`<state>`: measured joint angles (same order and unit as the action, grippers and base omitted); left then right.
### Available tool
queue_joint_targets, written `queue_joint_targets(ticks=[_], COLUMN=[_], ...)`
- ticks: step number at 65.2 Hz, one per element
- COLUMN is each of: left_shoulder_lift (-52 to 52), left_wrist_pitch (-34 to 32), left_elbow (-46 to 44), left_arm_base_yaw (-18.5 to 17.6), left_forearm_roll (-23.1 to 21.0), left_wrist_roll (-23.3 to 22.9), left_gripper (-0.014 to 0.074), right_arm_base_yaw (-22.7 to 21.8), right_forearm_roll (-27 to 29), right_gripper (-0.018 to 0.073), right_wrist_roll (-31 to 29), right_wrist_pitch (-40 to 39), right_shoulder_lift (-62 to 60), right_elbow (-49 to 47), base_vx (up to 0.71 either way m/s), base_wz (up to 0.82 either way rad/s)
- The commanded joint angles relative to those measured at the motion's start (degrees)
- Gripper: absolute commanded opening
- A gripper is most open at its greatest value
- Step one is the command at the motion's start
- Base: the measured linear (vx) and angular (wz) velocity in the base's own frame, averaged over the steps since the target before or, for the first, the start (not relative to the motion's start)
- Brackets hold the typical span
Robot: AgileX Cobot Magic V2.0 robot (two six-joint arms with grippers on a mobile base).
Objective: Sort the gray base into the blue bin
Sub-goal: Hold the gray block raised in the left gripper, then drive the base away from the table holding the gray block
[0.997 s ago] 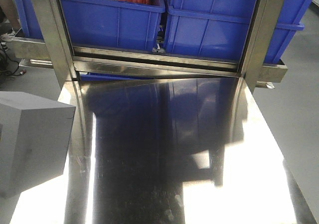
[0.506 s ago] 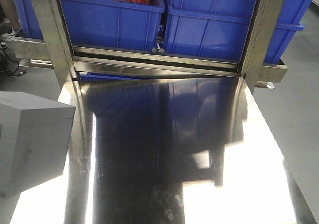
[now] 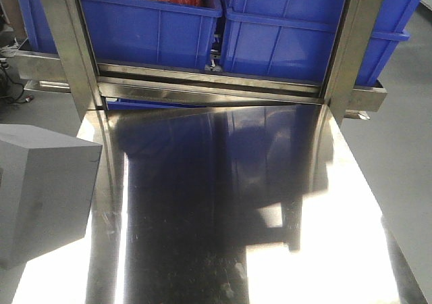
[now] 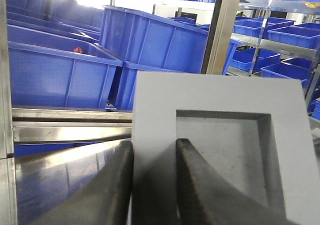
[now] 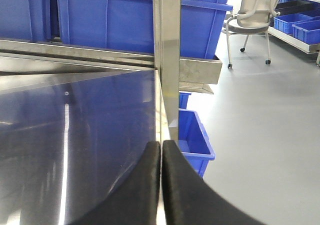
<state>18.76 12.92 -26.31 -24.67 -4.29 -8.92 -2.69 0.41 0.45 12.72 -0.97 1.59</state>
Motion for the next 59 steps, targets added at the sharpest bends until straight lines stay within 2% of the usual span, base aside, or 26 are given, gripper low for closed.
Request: queue_joint_targets(ticks=[1, 20, 59], left_shoulder_lift=[0.36, 0.36, 0.36], left_wrist_pitch=[-6.08, -6.08, -6.08], left_elbow=[-1.71, -1.71, -1.71], left_arm_base_yaw=[-0.27, -0.27, -0.27], left_forearm_roll=[-0.37, -0.37, -0.37], left_wrist_roll=[-0.4, -0.4, -0.4], left_gripper=[0.0038, 0.0038, 0.0038], right_arm_base_yaw=[0.0, 0.0, 0.0], right_forearm_roll=[-0.41, -0.41, -0.41], right_gripper=[-0.0005, -0.0005, -0.0005], right_wrist_roll=[-0.45, -0.45, -0.45], right_wrist_pitch=[-4.28, -4.28, -4.28], right_shoulder_lift=[0.05, 0.05, 0.05], right_elbow=[0.06, 0.06, 0.06], base_vx=[-0.01, -0.06, -0.11], base_wz=[-0.05, -0.24, -0.52])
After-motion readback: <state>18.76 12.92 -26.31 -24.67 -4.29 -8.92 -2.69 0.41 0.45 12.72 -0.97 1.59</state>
